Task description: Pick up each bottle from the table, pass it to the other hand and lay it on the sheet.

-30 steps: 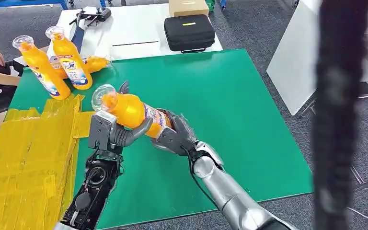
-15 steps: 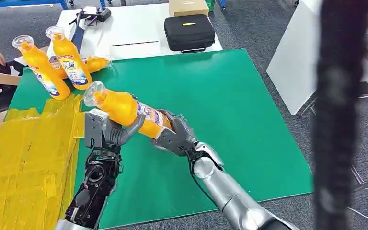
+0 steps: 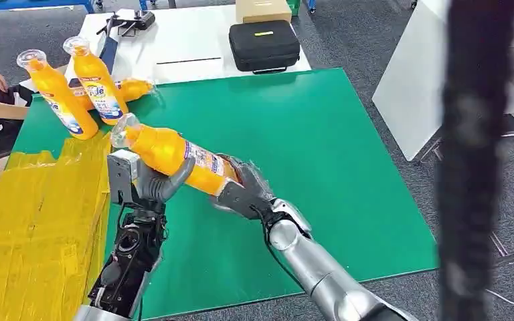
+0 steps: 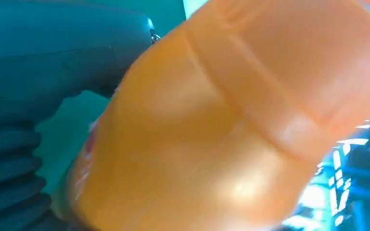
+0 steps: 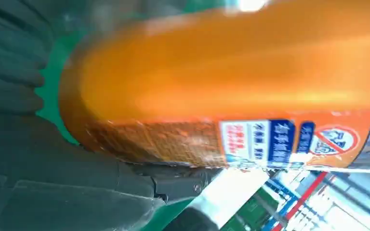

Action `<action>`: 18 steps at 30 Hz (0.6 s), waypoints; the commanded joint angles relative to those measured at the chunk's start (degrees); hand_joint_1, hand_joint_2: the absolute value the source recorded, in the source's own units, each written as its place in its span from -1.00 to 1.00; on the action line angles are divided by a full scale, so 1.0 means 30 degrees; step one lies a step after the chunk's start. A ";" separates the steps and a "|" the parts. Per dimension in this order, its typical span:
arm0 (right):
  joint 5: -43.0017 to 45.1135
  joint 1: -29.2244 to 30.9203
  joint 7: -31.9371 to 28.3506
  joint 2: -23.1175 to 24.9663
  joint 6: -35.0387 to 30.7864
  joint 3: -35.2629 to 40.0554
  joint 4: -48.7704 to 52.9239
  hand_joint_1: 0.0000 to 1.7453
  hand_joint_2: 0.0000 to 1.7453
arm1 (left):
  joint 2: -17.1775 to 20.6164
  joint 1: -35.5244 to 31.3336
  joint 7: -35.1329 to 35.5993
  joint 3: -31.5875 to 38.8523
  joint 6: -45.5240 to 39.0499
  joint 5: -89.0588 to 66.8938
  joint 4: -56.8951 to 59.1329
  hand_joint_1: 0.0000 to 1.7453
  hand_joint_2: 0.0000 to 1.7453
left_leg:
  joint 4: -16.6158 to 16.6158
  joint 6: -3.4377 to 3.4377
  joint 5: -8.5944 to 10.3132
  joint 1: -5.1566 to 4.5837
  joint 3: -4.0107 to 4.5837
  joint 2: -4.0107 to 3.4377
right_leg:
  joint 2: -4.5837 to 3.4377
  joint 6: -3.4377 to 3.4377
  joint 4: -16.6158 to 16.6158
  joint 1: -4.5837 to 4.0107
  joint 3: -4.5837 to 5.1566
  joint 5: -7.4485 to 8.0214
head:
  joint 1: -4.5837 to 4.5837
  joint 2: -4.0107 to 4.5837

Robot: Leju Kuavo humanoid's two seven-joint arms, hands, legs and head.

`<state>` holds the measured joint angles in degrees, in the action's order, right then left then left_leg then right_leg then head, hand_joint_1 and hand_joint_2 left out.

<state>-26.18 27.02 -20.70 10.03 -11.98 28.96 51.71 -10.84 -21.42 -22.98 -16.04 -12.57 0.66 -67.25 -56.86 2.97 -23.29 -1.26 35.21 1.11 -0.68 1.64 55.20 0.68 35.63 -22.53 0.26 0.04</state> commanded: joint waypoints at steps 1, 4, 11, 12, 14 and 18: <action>0.1061 -0.0488 -0.0757 -0.0817 -0.0804 0.0236 0.1803 -1.00 1.00 | 0.0997 -0.0304 -0.0824 0.2139 -0.2832 -0.0946 -0.1506 1.00 1.00 | -0.0044 -0.0102 -0.0086 0.0053 -0.0123 -0.0063 | -0.0008 -0.0033 0.0017 -0.0055 -0.0127 -0.0064 | 0.0000 0.0000; 0.1282 -0.1524 -0.0938 -0.1112 -0.1078 -0.0130 0.3668 -1.00 1.00 | 0.1335 -0.0331 -0.1480 0.2427 -0.4747 -0.2993 -0.1232 1.00 1.00 | 0.0004 -0.0054 -0.0023 0.0022 -0.0054 0.0000 | 0.0021 -0.0017 -0.0012 -0.0024 -0.0060 -0.0021 | 0.0000 0.0000; 0.1240 -0.4005 -0.1309 -0.2258 -0.1748 -0.0364 0.8075 -1.00 1.00 | 0.2069 0.0620 -0.1810 0.2882 -0.9143 -0.9306 -0.2046 1.00 1.00 | -0.0004 -0.0070 -0.0054 0.0035 -0.0098 0.0002 | 0.0033 -0.0020 -0.0014 -0.0036 -0.0111 -0.0051 | 0.0000 0.0000; 0.1429 -0.4236 -0.1545 -0.2309 -0.1912 -0.0435 0.8613 -1.00 1.00 | 0.1500 0.0775 -0.1982 0.4502 -0.9143 -1.3210 -0.2405 1.00 1.00 | 0.0004 -0.0056 -0.0039 0.0023 -0.0077 0.0004 | 0.0028 -0.0018 -0.0014 -0.0023 -0.0086 -0.0040 | 0.0007 0.0000; 0.2235 -0.4482 -0.1798 -0.2542 -0.1714 -0.0422 0.9477 -1.00 1.00 | 0.0344 0.0854 -0.2549 0.6600 -0.9143 -1.9665 -0.2854 1.00 1.00 | -0.0032 -0.0080 -0.0075 0.0043 -0.0105 -0.0013 | 0.0024 -0.0024 0.0004 -0.0043 -0.0120 -0.0065 | -0.0001 0.0000; 0.4815 -0.4823 -0.1778 -0.2737 -0.0543 -0.0571 1.0740 -1.00 1.00 | 0.0896 0.1096 -0.0202 0.6698 -0.9143 -2.9099 -0.4824 1.00 1.00 | -0.0090 -0.0104 -0.0113 0.0061 -0.0095 -0.0038 | 0.0011 -0.0033 0.0049 -0.0060 -0.0111 -0.0091 | -0.0007 0.0000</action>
<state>-18.17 14.58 -25.84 5.40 -16.35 28.11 74.65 -7.67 -18.15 -29.15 -4.21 -39.91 -55.40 -75.39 -56.85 2.96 -23.30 -1.27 35.24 1.15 -0.67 1.62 55.19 0.69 35.66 -22.55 0.24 0.04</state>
